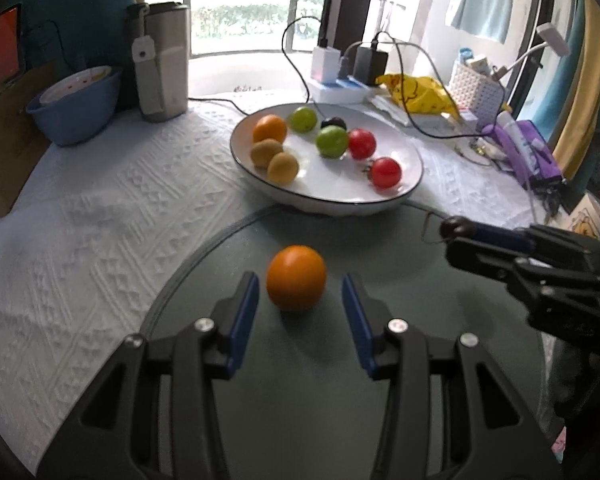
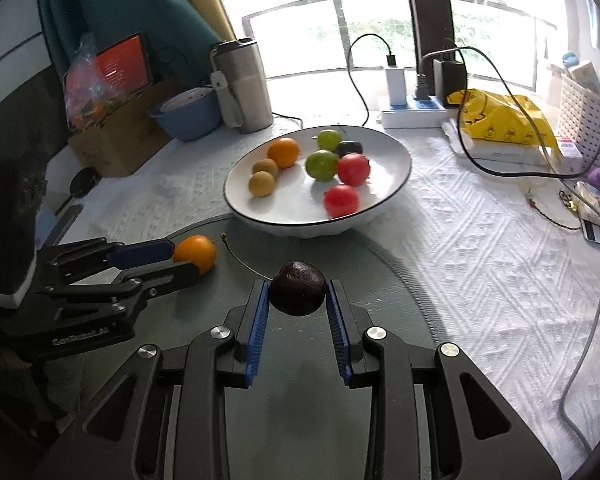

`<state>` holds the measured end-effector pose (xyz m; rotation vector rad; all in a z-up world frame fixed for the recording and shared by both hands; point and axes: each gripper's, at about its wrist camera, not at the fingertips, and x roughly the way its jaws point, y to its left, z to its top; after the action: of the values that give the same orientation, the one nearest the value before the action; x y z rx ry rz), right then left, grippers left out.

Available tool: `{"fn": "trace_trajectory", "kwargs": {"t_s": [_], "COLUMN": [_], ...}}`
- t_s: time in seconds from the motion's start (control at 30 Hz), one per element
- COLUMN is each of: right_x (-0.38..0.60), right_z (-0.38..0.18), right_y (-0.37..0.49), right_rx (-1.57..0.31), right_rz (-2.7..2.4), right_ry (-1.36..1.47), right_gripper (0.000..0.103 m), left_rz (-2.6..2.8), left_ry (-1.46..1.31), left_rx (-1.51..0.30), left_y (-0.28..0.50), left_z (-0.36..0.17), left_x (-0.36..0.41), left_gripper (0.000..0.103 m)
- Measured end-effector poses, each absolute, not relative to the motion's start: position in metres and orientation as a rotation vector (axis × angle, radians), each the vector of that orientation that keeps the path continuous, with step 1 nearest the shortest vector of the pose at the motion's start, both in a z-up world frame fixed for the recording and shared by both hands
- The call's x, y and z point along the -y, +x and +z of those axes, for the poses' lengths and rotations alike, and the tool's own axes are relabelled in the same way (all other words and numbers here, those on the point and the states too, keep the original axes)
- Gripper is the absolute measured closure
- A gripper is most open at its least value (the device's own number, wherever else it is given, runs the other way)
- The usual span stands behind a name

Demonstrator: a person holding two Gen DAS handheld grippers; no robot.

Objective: Organize fruits
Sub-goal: 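Grasp the last orange with the left tool while the right tool grasps the dark plum, then carry the orange in the left tool while the right tool carries the plum to the plate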

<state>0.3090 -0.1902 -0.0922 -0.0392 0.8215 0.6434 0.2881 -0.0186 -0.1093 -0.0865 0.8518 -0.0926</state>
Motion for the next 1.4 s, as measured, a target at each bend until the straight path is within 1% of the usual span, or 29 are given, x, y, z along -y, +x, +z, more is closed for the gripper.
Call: {"fn": "trace_trajectory", "kwargs": {"t_s": [0.17, 0.2, 0.27, 0.3, 0.77, 1.03, 1.4], "right_x": [0.196, 0.196, 0.197, 0.197, 0.184, 0.163, 0.145], "right_z": [-0.091, -0.091, -0.091, -0.091, -0.080, -0.074, -0.087], "right_y": [0.311, 0.311, 0.311, 0.311, 0.319, 0.345, 0.378], "right_rx": [-0.815, -0.814, -0.814, -0.813, -0.795, -0.802, -0.877], "right_rz": [0.640, 0.641, 0.643, 0.643, 0.666, 0.684, 0.688], "right_ry": [-0.029, -0.028, -0.027, -0.027, -0.033, -0.027, -0.033], "right_gripper": [0.071, 0.071, 0.071, 0.071, 0.071, 0.071, 0.071], "left_rz": [-0.070, -0.075, -0.077, -0.079, -0.118, -0.127, -0.155], "left_ry": [-0.057, -0.056, -0.046, -0.041, -0.053, -0.052, -0.084], "left_rx": [-0.845, -0.843, -0.849, -0.850, -0.770, -0.720, -0.701], "left_y": [0.293, 0.292, 0.292, 0.292, 0.282, 0.296, 0.321], "left_z": [-0.115, -0.115, -0.116, -0.117, -0.087, -0.068, -0.066], "left_x": [0.022, 0.023, 0.025, 0.026, 0.026, 0.015, 0.005], "left_gripper": [0.059, 0.061, 0.068, 0.069, 0.069, 0.069, 0.069]}}
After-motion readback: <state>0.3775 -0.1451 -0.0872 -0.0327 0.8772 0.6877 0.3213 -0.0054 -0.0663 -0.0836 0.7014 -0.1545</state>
